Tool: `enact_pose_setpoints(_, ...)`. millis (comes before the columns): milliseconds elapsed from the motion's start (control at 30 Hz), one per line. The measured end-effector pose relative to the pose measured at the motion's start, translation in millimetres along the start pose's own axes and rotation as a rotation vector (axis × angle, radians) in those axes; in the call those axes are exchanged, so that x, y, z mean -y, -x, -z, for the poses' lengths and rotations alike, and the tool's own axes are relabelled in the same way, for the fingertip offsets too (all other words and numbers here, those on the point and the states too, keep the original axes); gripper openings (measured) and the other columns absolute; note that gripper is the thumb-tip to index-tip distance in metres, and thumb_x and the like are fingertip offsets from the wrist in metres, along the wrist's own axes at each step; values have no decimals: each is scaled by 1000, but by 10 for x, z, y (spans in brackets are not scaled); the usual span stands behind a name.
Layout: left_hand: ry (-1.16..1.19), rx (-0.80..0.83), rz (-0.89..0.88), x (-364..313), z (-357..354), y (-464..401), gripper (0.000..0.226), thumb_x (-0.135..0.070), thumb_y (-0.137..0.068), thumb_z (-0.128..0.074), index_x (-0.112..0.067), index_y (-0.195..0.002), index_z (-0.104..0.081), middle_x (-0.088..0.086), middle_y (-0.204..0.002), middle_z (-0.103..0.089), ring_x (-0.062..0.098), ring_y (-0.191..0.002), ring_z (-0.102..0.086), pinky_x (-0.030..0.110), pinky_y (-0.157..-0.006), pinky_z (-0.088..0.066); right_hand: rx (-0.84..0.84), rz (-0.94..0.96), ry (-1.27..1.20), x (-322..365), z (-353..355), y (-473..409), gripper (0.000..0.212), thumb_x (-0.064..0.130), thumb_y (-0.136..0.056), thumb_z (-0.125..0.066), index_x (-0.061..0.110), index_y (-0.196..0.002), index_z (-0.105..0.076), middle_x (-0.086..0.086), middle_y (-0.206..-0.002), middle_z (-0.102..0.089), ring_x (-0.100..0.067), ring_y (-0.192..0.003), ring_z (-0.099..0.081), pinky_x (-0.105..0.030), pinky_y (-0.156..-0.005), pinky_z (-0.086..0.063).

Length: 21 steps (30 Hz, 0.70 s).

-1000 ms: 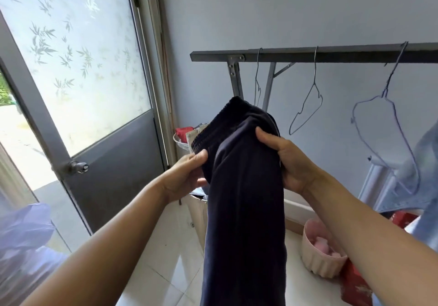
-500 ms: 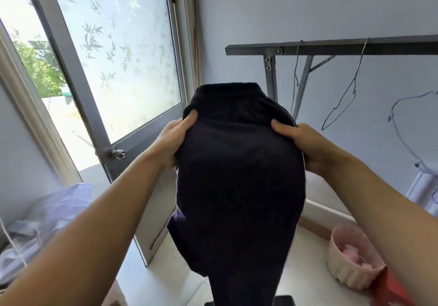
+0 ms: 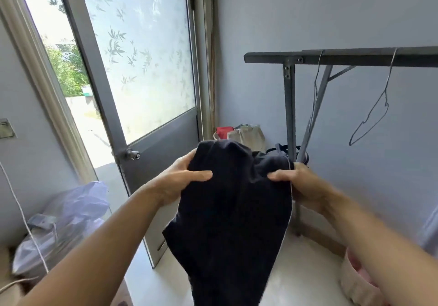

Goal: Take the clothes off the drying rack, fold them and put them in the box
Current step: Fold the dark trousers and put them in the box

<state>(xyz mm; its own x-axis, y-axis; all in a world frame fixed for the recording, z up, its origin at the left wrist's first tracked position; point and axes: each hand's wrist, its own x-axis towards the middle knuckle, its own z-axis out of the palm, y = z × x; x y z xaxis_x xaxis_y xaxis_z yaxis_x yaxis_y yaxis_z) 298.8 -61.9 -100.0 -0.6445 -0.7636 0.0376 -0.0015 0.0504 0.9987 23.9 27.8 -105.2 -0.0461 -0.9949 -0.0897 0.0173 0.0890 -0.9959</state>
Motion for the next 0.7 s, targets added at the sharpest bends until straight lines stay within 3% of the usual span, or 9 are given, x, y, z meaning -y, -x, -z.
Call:
enact_pose_setpoints(100, -49, -181, 7, 37, -17, 39, 40, 3, -93, -58, -15, -129, -60, 10, -123, -68, 25, -110, -66, 31, -90, -57, -110, -14, -116, -22, 82, -92, 34, 6, -81, -68, -6, -113, -65, -18, -97, -74, -28, -90, -70, -39, -82, -55)
enact_pose_setpoints(167, 198, -247, -5, 64, 4, 68, 31, -10, -93, -60, -10, -124, -62, 14, -119, -69, 21, -97, -69, 28, -84, -58, -46, -2, -250, -42, 147, -73, 55, 26, -71, -81, -3, -115, -66, -20, -104, -72, -29, -93, -70, -37, -79, -58)
enact_pose_setpoints(233, 193, -193, 52, 148, 24, 164, 35, -29, -86, -72, -11, -116, -66, 9, -107, -73, 17, -92, -70, 27, -79, -58, 63, -52, -156, -102, 156, -5, 75, 36, -54, -91, 0, -114, -66, -21, -109, -71, -32, -97, -70, -37, -78, -58)
enact_pose_setpoints(300, -133, -48, 217, 298, -16, 286, 38, -26, -81, -79, -8, -112, -68, 10, -105, -74, 21, -98, -70, 27, -83, -55, 143, -101, 75, -184, 119, 29, 57, 21, -62, -86, -5, -109, -66, -22, -105, -71, -32, -94, -71, -36, -79, -58)
enact_pose_setpoints(367, -228, -27, 265, 460, -40, 328, 31, -17, -83, -77, -4, -110, -70, 14, -105, -73, 24, -97, -70, 30, -85, -55, 53, -107, 108, -231, 74, 8, 33, 5, -77, -75, -9, -106, -67, -22, -97, -73, -29, -87, -72, -38, -81, -57)
enact_pose_setpoints(500, 319, -204, 175, 452, -52, 290, 32, -22, -81, -71, -5, -108, -68, 17, -99, -72, 23, -80, -71, 32, -75, -59, 63, -99, -324, -276, 170, -24, 60, 30, -72, -81, 1, -122, -64, -24, -117, -67, -38, -113, -63, -50, -104, -44)
enact_pose_setpoints(533, 343, -164, 171, 414, -50, 291, 29, -19, -83, -72, -7, -109, -67, 16, -100, -72, 23, -83, -72, 33, -75, -60, 145, -99, -321, -272, 178, 7, 67, 36, -65, -85, 5, -122, -66, -21, -120, -67, -36, -115, -62, -49, -102, -45)
enact_pose_setpoints(600, 111, -46, 244, 361, -70, 315, 29, -6, -85, -71, -9, -114, -66, 16, -109, -72, 26, -95, -71, 34, -82, -59, 270, -103, -98, -304, 121, 90, 56, 27, -69, -81, 9, -120, -66, -17, -116, -69, -31, -108, -67, -40, -91, -53)
enact_pose_setpoints(700, -92, -98, 307, 344, -66, 321, 22, 4, -89, -62, -4, -108, -70, 17, -102, -73, 23, -87, -72, 30, -78, -58, 80, -80, -27, -440, 68, 80, 28, 3, -84, -65, -4, -111, -66, -16, -87, -73, -24, -77, -72, -31, -67, -56)
